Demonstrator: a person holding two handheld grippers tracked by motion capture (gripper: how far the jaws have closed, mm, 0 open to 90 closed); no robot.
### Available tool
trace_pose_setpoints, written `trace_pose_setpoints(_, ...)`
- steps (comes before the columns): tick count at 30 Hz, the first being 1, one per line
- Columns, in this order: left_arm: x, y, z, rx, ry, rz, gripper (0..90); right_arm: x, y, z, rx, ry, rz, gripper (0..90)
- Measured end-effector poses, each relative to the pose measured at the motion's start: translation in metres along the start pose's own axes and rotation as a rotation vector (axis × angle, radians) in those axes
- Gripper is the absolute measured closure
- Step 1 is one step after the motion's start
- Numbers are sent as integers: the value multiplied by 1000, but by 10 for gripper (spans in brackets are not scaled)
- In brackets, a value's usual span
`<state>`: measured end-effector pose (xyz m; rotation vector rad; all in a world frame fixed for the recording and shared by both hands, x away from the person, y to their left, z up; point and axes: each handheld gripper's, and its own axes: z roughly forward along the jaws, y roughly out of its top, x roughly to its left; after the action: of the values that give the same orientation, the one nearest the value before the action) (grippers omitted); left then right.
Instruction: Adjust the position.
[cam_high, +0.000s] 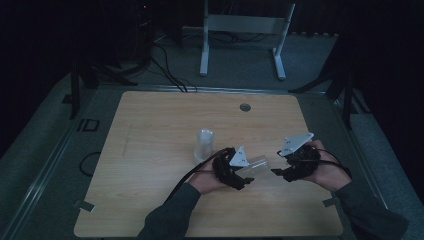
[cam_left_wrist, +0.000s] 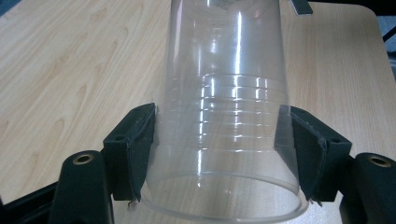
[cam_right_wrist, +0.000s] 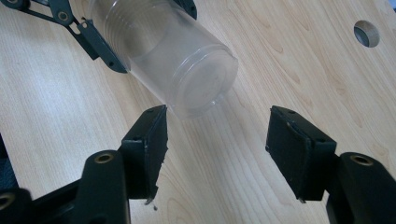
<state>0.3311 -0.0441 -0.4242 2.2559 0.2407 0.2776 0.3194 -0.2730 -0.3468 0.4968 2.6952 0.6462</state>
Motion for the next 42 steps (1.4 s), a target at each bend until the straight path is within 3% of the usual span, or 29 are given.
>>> trace_pose_setpoints(16, -2, 5, 0, 41, -1, 53, 305, 2, 12, -2, 43, 1, -90, 381)
trace_pose_setpoints(28, -6, 10, 3, 68, -6, 94, 306, 5, 14, 3, 76, 34, -133, 381)
trace_pose_setpoints(42, -9, 11, 8, 112, -11, 141, 307, 11, 19, 10, 153, 90, -184, 371)
